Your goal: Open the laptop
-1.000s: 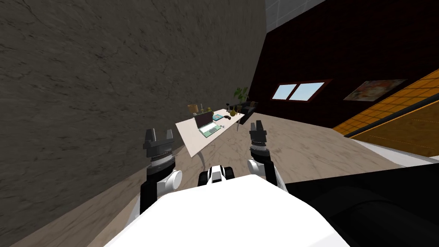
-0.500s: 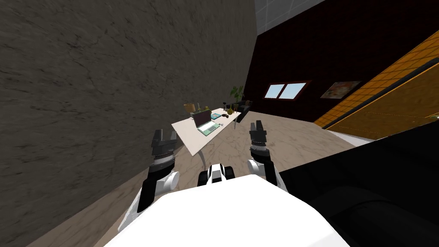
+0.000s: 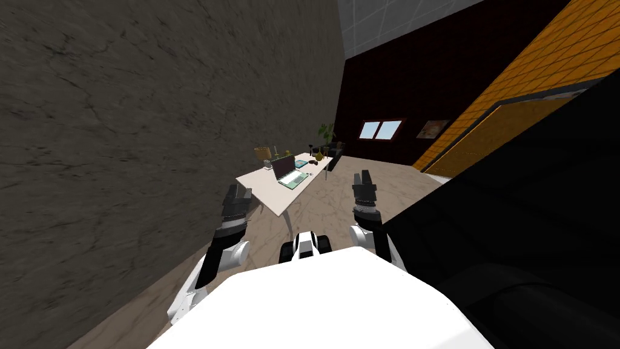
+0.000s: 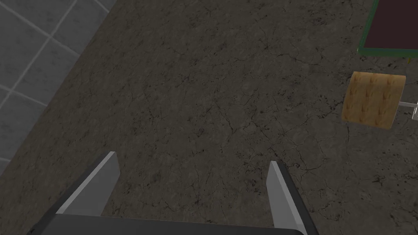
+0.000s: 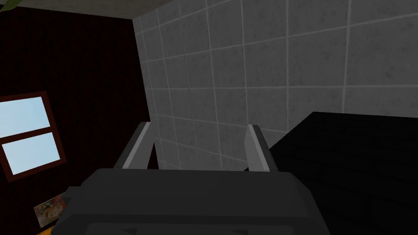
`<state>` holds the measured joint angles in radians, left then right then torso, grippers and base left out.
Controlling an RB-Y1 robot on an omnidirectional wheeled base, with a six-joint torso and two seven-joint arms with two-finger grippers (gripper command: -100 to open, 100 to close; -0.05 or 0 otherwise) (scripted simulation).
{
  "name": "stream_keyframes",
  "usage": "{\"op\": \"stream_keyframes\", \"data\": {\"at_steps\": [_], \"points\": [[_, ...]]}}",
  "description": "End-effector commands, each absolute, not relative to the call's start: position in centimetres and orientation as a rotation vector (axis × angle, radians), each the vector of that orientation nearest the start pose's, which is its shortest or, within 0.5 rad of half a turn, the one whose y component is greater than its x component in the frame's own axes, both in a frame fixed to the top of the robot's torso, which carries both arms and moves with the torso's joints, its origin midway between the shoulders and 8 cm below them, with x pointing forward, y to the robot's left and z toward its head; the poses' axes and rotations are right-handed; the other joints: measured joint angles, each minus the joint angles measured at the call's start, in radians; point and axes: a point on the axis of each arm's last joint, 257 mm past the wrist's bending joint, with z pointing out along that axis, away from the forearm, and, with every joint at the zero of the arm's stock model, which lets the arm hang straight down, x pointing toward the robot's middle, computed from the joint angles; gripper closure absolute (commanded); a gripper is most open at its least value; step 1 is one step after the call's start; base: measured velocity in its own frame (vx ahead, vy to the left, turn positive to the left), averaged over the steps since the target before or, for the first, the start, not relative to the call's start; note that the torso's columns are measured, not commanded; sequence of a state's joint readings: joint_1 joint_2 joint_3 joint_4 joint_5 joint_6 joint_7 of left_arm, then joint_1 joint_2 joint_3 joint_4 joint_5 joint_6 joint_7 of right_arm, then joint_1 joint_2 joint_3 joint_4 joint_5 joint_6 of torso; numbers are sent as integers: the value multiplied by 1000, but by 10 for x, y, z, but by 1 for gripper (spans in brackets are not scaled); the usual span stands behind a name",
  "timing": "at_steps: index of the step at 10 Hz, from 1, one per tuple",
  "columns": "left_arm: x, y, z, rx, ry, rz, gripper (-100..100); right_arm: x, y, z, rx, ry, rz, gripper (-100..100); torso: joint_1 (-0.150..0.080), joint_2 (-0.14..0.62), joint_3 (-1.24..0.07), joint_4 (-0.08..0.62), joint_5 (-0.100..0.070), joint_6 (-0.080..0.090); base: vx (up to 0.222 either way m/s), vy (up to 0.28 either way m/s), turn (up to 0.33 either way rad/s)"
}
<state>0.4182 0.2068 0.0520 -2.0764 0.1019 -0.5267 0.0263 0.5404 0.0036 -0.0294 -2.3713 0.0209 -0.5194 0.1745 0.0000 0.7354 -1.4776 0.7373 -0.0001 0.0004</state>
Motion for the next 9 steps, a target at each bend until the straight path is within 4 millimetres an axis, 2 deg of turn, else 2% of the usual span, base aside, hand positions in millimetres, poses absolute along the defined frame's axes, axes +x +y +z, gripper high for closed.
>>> {"op": "stream_keyframes", "data": {"at_steps": [1, 3, 5, 7, 8, 9], "points": [[395, 320, -54, -691, 845, -1268, -100, 318, -285, 56, 519, 608, 1097, 0, 2, 2, 1, 1, 1, 0, -187, 169, -310], [403, 331, -68, -710, 879, -1240, -100, 318, -285, 56, 519, 608, 1097, 0, 3, 5, 3, 2, 1, 0, -157, 193, -257], [414, 352, -87, -734, 930, -1190, -100, 318, -285, 56, 519, 608, 1097, 0, -2, 1, 0, 0, 0, 0, -167, 163, -289], [424, 376, -104, -760, 974, -1137, -100, 318, -285, 56, 519, 608, 1097, 0, 2, 3, 2, 1, 1, 0, -193, 209, -469], [424, 377, -108, -768, 979, -1132, -100, 318, -285, 56, 519, 608, 1097, 0, 2, 3, 2, 1, 1, 0, -151, 117, -151], [428, 390, -116, -784, 1000, -1104, -100, 318, -285, 56, 519, 608, 1097, 0, -3, 0, 0, 0, -1, -2, -122, 67, -204]]}}
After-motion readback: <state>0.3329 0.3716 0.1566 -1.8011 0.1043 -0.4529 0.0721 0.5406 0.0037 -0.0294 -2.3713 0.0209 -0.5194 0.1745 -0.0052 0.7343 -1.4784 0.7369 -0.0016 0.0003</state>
